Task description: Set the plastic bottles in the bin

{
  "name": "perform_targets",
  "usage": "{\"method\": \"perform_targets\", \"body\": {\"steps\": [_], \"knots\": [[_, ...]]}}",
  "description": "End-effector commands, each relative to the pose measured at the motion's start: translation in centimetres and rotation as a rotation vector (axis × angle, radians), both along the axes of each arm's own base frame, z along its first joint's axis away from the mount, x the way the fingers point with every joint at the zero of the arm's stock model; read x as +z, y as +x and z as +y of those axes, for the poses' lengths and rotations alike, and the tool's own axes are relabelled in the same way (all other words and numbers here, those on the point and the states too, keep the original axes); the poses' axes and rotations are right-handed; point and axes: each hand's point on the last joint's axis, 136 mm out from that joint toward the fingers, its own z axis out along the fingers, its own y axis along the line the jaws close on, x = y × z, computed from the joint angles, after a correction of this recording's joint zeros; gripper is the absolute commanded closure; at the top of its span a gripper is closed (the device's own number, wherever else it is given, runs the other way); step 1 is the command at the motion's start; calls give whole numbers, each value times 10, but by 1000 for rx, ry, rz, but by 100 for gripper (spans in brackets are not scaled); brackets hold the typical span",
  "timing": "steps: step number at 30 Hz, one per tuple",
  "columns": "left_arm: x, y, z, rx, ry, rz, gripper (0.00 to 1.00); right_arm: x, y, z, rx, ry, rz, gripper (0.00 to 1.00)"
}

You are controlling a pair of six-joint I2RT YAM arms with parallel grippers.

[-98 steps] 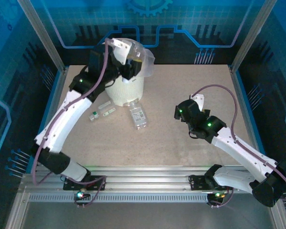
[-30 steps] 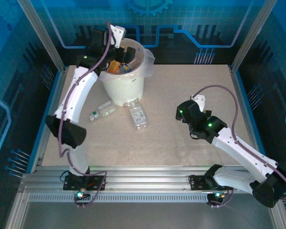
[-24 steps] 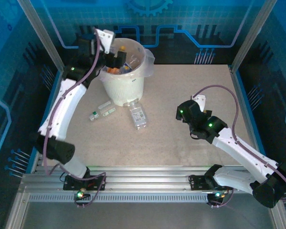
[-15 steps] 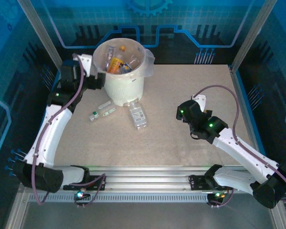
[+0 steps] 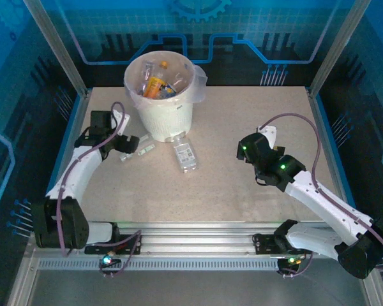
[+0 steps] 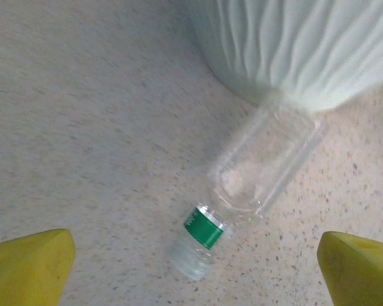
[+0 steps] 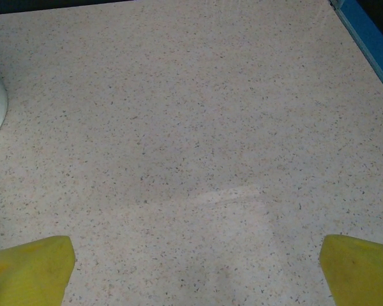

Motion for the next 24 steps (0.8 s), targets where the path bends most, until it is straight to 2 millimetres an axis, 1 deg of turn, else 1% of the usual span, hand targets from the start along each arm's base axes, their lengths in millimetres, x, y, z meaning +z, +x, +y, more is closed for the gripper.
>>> {"method": "perform_targets", "body": {"steps": [1, 5, 7, 12, 18, 24], "knots": [[-18, 8, -12, -126, -4, -7, 1, 12, 1, -7, -20, 1, -21, 0], [-35, 18, -19, -185, -9, -12, 1, 12, 2, -7, -24, 2, -20, 0], [-42, 22, -18, -198, 0, 1, 1, 11, 3, -6, -21, 4, -15, 0], [-56, 31, -21, -240, 14, -25, 1, 8, 7, -3, -17, -3, 1, 0], [-60, 33, -34, -300, -31, -49, 1, 7, 11, 1, -10, -4, 10, 0], [-74, 36, -33, -307, -26, 0, 1, 7, 12, 2, -8, -3, 12, 0]]}}
